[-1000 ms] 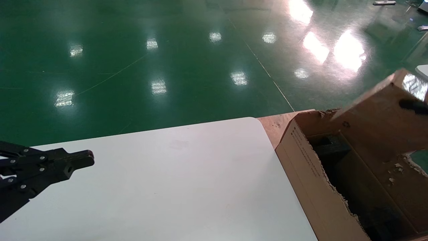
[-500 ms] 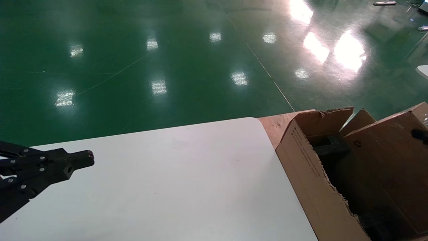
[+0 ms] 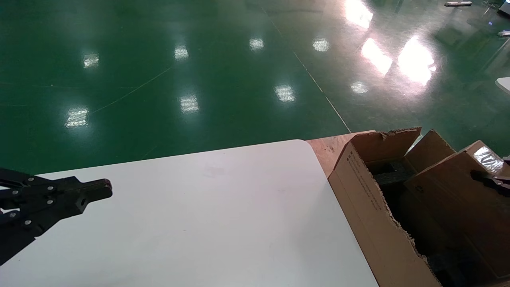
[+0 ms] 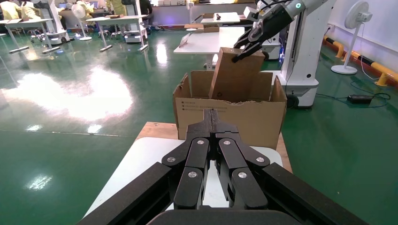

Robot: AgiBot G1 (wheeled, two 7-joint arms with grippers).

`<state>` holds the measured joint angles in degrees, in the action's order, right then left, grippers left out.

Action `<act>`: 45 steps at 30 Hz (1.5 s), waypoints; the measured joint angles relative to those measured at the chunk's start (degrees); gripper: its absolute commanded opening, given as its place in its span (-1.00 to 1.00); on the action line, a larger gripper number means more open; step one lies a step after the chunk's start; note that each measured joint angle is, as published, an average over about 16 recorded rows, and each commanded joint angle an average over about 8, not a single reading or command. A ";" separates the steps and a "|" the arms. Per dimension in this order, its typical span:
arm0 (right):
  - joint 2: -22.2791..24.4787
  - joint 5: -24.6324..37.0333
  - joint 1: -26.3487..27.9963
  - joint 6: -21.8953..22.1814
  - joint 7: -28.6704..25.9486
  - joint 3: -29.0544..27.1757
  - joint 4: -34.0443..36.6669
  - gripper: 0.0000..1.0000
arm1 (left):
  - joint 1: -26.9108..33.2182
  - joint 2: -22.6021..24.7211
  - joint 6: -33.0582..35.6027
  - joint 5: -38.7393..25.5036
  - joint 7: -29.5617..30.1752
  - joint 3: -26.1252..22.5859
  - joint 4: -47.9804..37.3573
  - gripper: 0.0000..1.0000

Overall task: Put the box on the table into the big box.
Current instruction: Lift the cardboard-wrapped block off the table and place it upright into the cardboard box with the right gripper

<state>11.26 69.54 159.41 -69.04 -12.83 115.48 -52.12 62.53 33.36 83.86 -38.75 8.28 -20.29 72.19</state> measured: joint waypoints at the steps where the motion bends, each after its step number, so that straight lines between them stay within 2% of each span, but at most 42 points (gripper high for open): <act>1: -0.49 -0.63 -0.08 0.56 0.43 1.14 0.24 -1.00 | 0.00 0.00 0.00 0.00 0.00 0.00 0.00 -1.00; 10: -5.27 -6.30 -1.62 4.84 3.87 10.01 2.39 -1.00 | 0.00 0.00 0.00 0.00 0.00 0.00 0.00 -1.00; 17: -7.47 -10.01 -2.78 7.23 5.49 13.84 3.58 -1.00 | -0.01 0.00 -0.01 0.01 0.00 0.00 0.00 -1.00; 34: -7.73 -11.05 -2.99 7.67 5.72 14.37 3.88 -1.00 | -0.01 -0.01 -0.02 0.01 -0.01 -0.01 -0.01 -1.00; 45: -7.66 -13.81 -3.00 7.64 3.19 14.74 4.80 -1.00 | -0.01 -0.01 -0.02 0.01 -0.01 -0.01 -0.02 -1.00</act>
<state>3.60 55.73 156.41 -61.40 -9.65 130.23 -47.32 62.52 33.36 83.85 -38.74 8.27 -20.30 72.17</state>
